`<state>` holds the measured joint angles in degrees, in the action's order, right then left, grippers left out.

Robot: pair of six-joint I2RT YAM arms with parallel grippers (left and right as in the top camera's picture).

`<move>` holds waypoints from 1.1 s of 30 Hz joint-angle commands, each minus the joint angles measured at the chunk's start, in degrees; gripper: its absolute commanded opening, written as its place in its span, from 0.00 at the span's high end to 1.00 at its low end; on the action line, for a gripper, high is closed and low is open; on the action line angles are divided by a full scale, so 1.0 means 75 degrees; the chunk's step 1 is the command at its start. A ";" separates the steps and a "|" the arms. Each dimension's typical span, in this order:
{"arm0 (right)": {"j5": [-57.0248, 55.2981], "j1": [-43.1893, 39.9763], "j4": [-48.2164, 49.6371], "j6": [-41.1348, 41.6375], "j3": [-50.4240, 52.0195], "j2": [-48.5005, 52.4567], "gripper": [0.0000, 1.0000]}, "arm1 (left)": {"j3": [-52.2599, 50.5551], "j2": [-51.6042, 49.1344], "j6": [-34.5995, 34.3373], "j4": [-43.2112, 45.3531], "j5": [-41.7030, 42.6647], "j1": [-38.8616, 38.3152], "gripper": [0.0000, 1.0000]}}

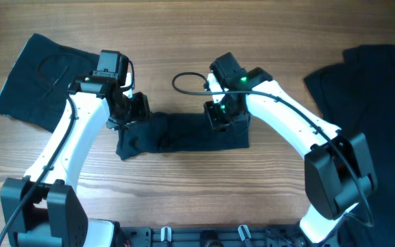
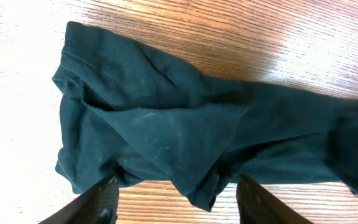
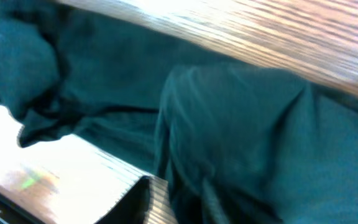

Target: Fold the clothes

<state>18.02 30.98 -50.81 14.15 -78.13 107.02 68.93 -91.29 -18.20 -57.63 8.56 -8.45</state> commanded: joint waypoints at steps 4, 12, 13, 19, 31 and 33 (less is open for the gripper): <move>0.0399 0.0067 0.0242 -0.0460 -0.0050 -0.0090 0.50 | 0.0096 0.0070 -0.0064 -0.0009 0.0108 0.0029 0.33; -0.1894 -0.0874 -0.0463 0.0565 -0.0055 -0.0851 0.44 | -0.0417 -0.0391 -0.0032 0.0323 -0.0323 0.0032 0.13; -0.1894 -0.0956 -0.0504 0.0551 -0.0055 -0.0909 0.44 | -0.0536 -0.0536 -0.0035 0.0493 -0.0449 0.0041 0.13; -0.1944 -0.1183 -0.0874 0.0536 -0.0052 -0.0930 0.44 | -0.0799 -0.1530 -0.0041 0.0836 -0.0901 0.0216 0.10; -0.2008 -0.1236 -0.1040 0.0548 -0.0052 -0.0930 0.44 | -0.0796 -0.2544 -0.0061 0.1393 -0.0924 0.0341 0.71; -0.2305 -0.1355 -0.1110 0.0711 -0.0055 -0.0941 0.44 | -0.0720 -0.2480 -0.0032 0.1285 -0.0979 0.0463 0.77</move>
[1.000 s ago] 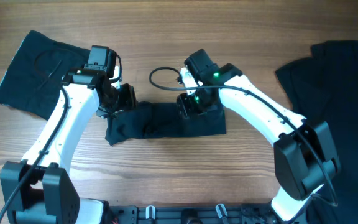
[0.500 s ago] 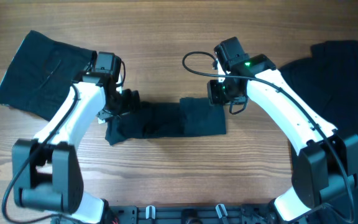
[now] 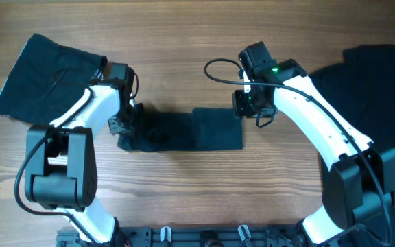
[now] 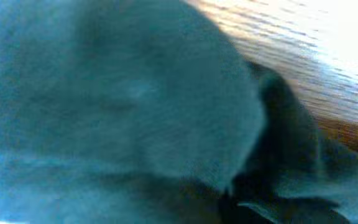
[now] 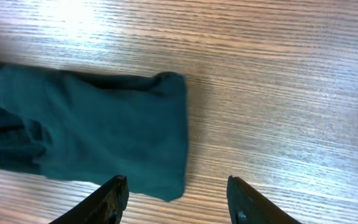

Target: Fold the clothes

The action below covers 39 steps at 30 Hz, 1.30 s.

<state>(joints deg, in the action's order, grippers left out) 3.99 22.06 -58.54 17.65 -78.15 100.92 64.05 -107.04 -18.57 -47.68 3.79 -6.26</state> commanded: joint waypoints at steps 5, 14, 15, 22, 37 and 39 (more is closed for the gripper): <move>-0.0938 -0.1017 -0.0297 0.0003 -0.0052 -0.0189 0.44 | 0.1154 -0.0003 0.0012 -0.1577 -0.0790 0.0857 0.82; -0.0933 -0.2040 -0.0347 -0.0752 -0.0050 -0.0187 0.39 | 0.2261 0.1026 -0.0096 -0.2308 0.1504 -0.0796 0.80; -0.0933 -0.2040 -0.0350 -0.0752 -0.0050 -0.0187 0.39 | 0.2261 0.0965 -0.0254 -0.2148 0.1513 -0.1306 0.80; -0.0874 -0.2040 -0.0434 -0.0761 -0.0050 -0.0187 0.39 | 0.2261 0.0408 -0.0621 -0.0597 0.1131 -0.3995 0.47; 0.3418 -0.1629 -0.0140 -0.2215 0.0242 -0.0122 0.26 | 0.2512 0.1268 -0.1046 -0.1139 0.1040 -0.1661 0.24; 0.3745 -0.1236 -0.0015 -0.2203 0.0431 -0.0017 0.26 | 0.2308 0.1256 -0.1043 -0.1139 0.1119 -0.1090 0.21</move>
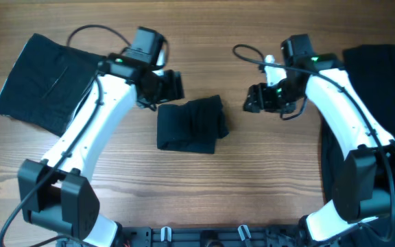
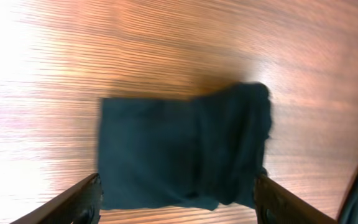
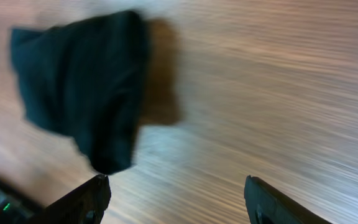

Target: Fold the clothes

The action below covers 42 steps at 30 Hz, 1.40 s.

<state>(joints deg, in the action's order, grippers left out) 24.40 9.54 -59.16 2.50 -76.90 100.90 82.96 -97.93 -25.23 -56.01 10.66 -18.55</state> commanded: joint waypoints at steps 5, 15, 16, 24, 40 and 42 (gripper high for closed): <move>0.1102 0.1652 0.0758 0.0510 0.0755 0.0382 0.26 | -0.0289 0.0041 -0.0154 -0.0067 0.0207 0.1495 0.20; 0.1113 0.2498 0.1276 0.1416 0.0816 0.1008 0.96 | -0.0289 0.0041 -0.0119 -0.0058 0.0201 0.1859 0.19; 0.1670 0.2498 0.0921 0.1008 0.0810 0.0997 0.96 | -0.0289 0.0041 -0.0117 -0.0058 0.0201 0.1859 0.19; -0.0210 0.2506 -0.0726 0.1501 0.1154 0.0868 0.94 | -0.0289 0.0041 -0.0096 -0.0111 0.0204 0.1859 0.19; -0.1411 0.2369 -0.0478 0.2055 0.0597 0.0105 0.36 | -0.1416 -0.0035 0.0764 0.0221 0.1274 0.0883 0.07; -0.1638 0.2200 -0.0632 0.2055 0.0595 -0.0117 0.35 | -0.1961 -0.0178 0.0764 0.0816 0.1679 0.0720 0.07</move>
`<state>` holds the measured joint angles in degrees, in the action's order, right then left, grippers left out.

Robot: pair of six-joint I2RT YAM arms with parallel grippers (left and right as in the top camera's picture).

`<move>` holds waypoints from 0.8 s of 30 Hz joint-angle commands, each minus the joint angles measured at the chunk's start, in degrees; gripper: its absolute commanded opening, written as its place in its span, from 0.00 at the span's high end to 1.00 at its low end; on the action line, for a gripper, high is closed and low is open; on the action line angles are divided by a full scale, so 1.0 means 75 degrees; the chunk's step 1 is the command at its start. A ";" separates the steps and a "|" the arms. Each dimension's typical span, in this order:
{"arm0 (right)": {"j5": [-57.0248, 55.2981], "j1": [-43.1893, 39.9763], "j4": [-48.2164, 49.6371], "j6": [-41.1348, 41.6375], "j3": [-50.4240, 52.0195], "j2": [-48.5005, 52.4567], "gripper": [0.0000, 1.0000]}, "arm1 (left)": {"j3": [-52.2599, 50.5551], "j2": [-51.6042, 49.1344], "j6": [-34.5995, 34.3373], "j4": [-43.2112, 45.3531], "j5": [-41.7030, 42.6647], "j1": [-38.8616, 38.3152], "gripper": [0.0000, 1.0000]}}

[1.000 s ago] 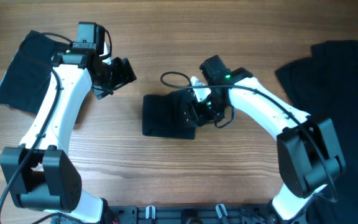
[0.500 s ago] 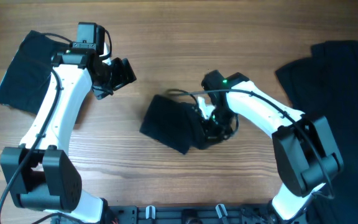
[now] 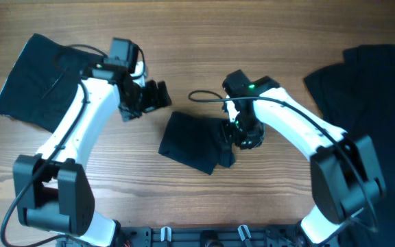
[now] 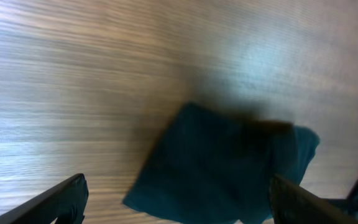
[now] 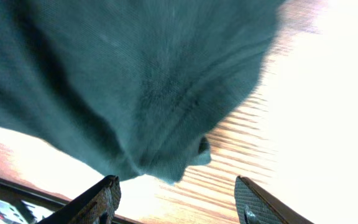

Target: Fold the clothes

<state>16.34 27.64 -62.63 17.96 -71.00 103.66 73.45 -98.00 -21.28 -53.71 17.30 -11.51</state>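
Note:
A dark folded garment [image 3: 194, 140] lies on the table's middle as a small tilted bundle; it also shows in the left wrist view [image 4: 222, 168] and fills the right wrist view [image 5: 123, 81]. My left gripper [image 3: 153, 96] hangs open up and to the left of it, nothing between its fingers [image 4: 64, 199]. At the bundle's right edge, close over the cloth, my right gripper [image 3: 233, 140] stands open, with bare wood between its fingers [image 5: 101, 199].
A folded dark garment [image 3: 43, 82] lies at the far left. A pile of dark clothes [image 3: 372, 96] covers the right side. A black cable loops by the right arm [image 3: 208, 96].
The right gripper moved from the bundle's far right to its right edge. The bundle now sits tilted and slightly lower. The left gripper shifted a little left, away from it.
Both grippers were at the ends of a long dark strip of cloth. Then the right one was off its right end while the left stayed on the left end. Then the cloth lay as a compact bundle, both grippers apart. Now the right gripper is at the bundle.

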 commanded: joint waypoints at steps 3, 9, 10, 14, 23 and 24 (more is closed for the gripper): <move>-0.0729 -0.0519 -0.0344 -0.0058 -0.0192 -0.0708 0.35 | -0.1262 -0.0437 0.0239 0.1346 0.0842 -0.0463 0.04; -0.0723 -0.1119 -0.0408 -0.0184 -0.0192 -0.0962 0.36 | -0.1617 -0.1236 0.0178 0.2253 0.0997 -0.1070 0.08; -0.0723 -0.1192 -0.0425 -0.0195 -0.0192 -0.1020 0.36 | -0.1617 -0.1343 0.0181 0.2264 0.1137 -0.1151 0.14; -0.0726 -0.1396 -0.0425 -0.0198 -0.0192 -0.1212 0.36 | -0.1405 -0.1271 0.0396 0.2361 0.1032 -0.0997 0.95; -0.0723 -0.1419 -0.0408 -0.0192 -0.0192 -0.1227 0.36 | 0.2122 -0.0717 0.0586 0.1480 0.0708 0.2361 0.93; -0.0723 -0.1419 -0.0391 -0.0189 -0.0192 -0.1227 0.36 | 0.2267 -0.0717 0.0586 0.1594 0.0711 0.2774 0.92</move>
<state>11.51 17.12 -65.80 17.30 -71.42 95.77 85.71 -105.58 -18.09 -42.39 23.11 1.45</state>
